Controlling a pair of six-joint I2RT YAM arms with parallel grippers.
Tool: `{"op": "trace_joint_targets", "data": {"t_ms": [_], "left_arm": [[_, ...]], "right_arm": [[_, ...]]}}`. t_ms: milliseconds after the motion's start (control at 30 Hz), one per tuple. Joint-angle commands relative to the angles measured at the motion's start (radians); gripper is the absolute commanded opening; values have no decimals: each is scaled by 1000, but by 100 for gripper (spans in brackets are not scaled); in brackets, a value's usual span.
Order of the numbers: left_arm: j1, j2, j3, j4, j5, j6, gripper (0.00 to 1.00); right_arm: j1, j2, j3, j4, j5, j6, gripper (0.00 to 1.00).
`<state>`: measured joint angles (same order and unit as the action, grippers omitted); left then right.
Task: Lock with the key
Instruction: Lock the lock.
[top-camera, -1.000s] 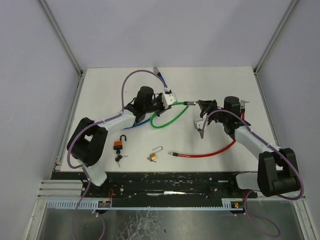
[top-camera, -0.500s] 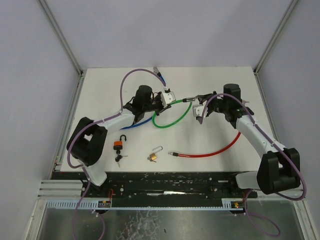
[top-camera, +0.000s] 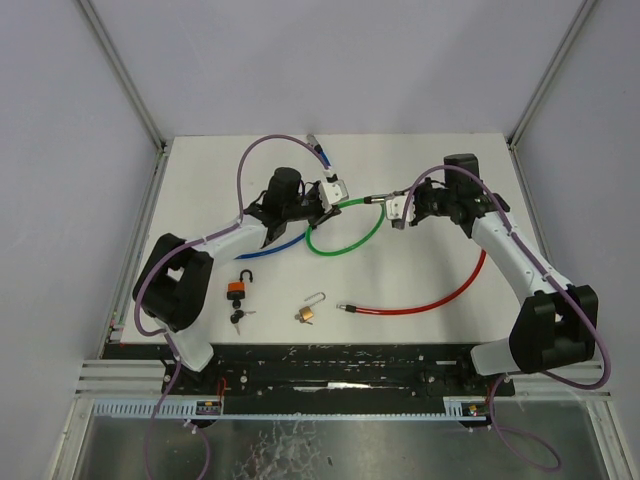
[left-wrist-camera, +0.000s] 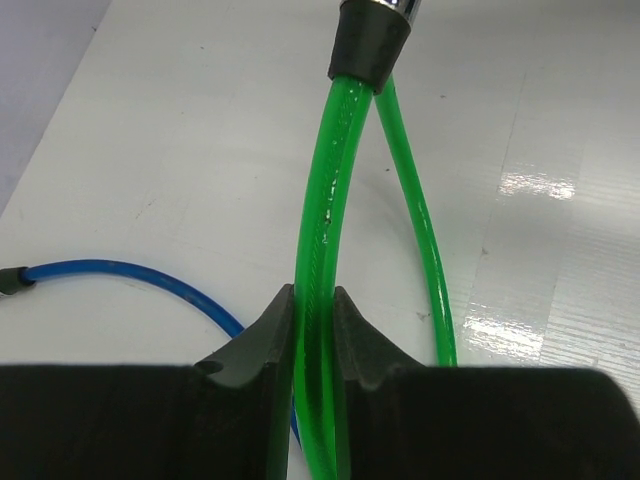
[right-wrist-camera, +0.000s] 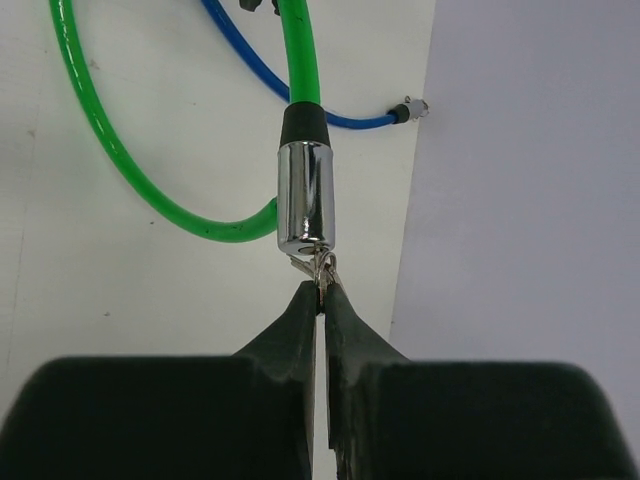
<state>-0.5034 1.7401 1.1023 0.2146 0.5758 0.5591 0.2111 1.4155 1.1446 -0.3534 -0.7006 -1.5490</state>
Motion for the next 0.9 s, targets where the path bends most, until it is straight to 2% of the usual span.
{"op": "trace_joint_targets", "data": {"t_ms": [0, 100, 267, 367, 533, 633, 867], "left_arm": [[-2, 35, -6, -126, 16, -13, 0], [-1, 39, -3, -130, 11, -11, 0], [-1, 49, 1, -138, 0, -6, 0], [-1, 49, 2, -142, -8, -4, 0], [-1, 23, -14, -129, -21, 2, 0], [-2, -1, -35, -105, -14, 2, 0], [-11, -101, -60, -116, 69, -6, 0]], "right_arm": [[6, -34, -55, 102, 38, -20, 0], [6, -66, -135, 229, 100, -51, 0], [6, -72, -110, 180, 91, -22, 0], [6, -48, -50, 91, 55, 24, 0], [6, 19, 108, -96, 48, 190, 0], [7, 45, 186, -219, 56, 212, 0], [6, 31, 307, -383, 92, 307, 0]]}}
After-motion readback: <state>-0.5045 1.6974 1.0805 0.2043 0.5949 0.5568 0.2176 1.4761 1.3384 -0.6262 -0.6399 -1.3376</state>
